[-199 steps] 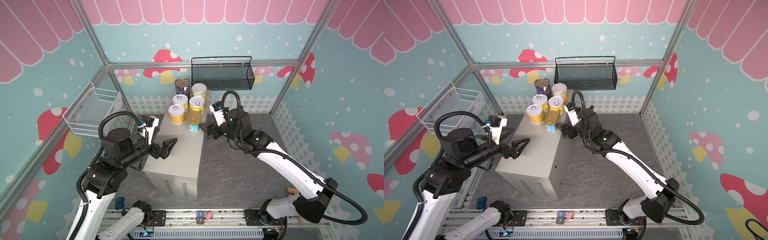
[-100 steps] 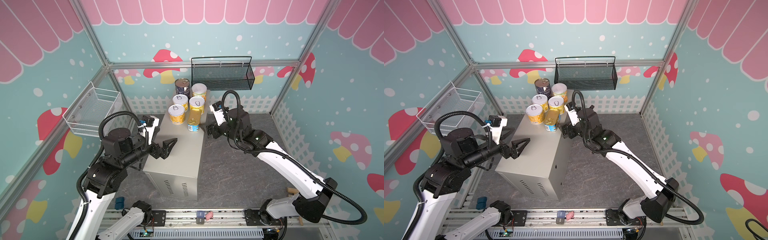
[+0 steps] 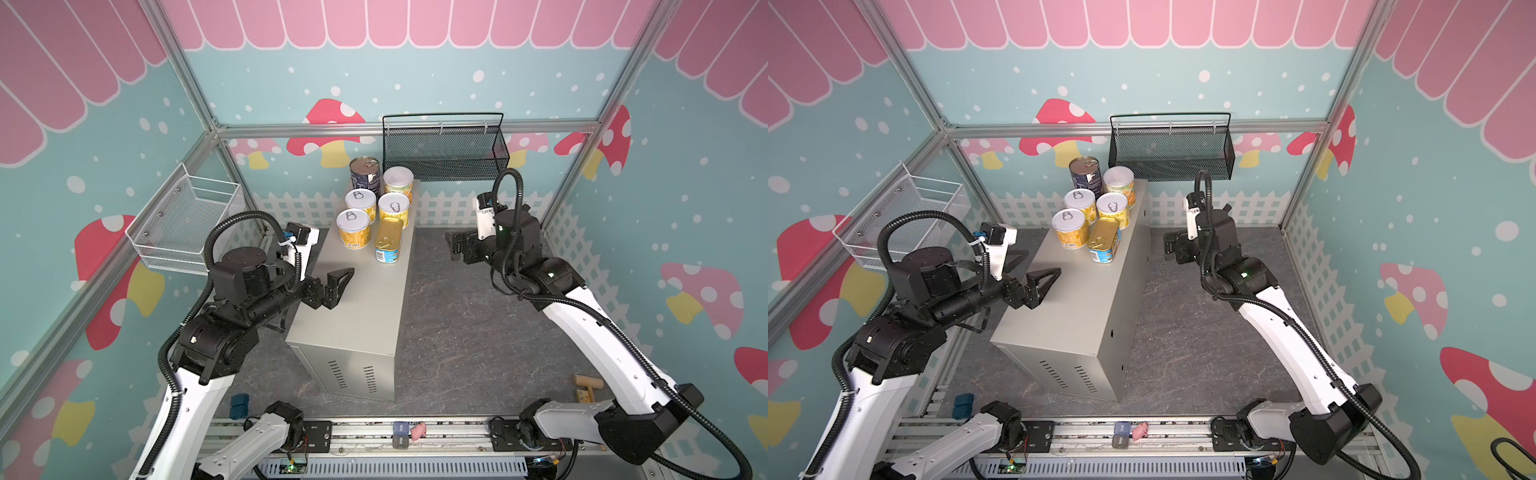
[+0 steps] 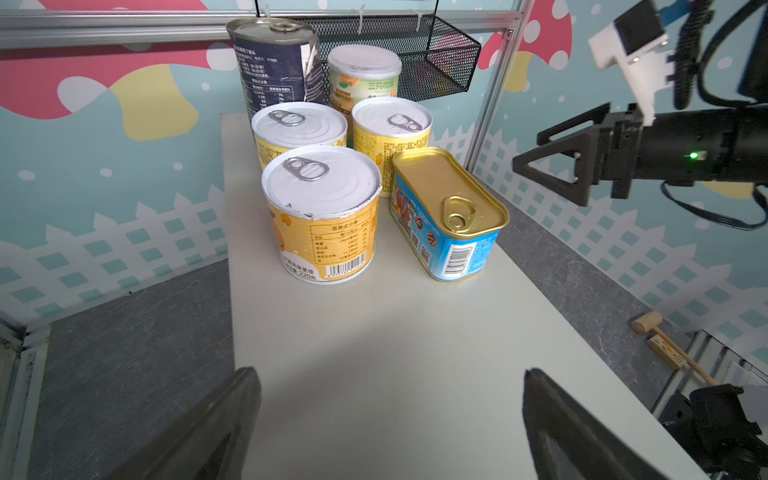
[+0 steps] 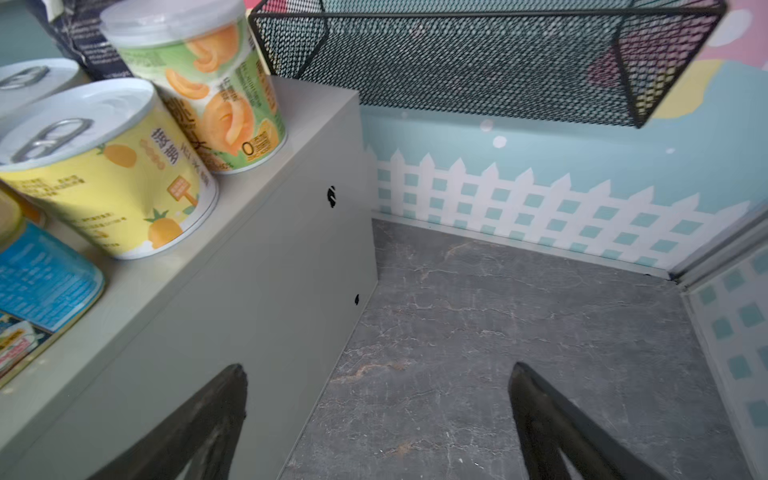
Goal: Place and organize the canned foods onto the counter
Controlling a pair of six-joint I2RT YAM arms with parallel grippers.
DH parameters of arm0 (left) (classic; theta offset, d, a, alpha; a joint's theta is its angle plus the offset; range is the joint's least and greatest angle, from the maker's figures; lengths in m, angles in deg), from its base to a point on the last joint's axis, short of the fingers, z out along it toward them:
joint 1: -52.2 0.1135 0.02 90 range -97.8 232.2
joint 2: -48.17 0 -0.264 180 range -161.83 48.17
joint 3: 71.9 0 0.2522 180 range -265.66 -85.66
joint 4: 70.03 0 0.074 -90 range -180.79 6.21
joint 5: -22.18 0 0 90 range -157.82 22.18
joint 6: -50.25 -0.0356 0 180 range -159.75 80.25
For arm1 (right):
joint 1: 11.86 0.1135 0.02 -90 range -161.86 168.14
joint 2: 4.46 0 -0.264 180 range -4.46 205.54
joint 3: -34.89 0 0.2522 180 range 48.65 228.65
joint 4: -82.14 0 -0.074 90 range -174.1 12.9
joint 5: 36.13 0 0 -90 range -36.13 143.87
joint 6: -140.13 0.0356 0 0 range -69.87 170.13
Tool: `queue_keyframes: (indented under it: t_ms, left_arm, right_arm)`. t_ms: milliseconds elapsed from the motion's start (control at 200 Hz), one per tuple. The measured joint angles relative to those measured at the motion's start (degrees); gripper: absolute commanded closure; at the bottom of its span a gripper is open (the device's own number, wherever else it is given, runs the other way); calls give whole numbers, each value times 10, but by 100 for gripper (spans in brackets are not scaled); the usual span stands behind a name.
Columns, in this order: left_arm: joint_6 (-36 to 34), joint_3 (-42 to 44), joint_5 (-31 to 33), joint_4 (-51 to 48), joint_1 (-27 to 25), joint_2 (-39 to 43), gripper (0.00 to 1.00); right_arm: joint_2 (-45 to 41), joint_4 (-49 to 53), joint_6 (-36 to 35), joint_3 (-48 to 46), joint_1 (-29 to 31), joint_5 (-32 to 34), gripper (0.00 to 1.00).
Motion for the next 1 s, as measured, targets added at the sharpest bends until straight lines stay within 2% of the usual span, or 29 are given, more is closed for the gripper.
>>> queue_keyframes:
  t_ms: [95,270,360,505,735,846,1001]
  left_arm:
    - [16,-21,21,-10,11,-21,1]
    - [62,-57,47,-18,68,-54,1]
    - [81,-70,57,-28,92,-63,1]
    - [104,-73,61,-51,141,-72,1]
    - [118,-33,33,-71,215,-56,1]
    - [118,-16,17,-79,243,-47,1]
    - [118,8,3,-82,264,-42,1]
  right_arm:
    - [-26,0,-1,-22,-30,-3,1]
    - [-51,-3,-4,-80,-101,-16,1]
    - [-62,-17,-20,-119,-118,-49,1]
    - [-92,-53,-61,-168,-117,-163,0]
    - [-124,-111,-108,-177,-101,-335,0]
    - [-116,-120,-120,-169,-84,-381,1]
    - [-80,-126,-130,-147,-55,-399,1]
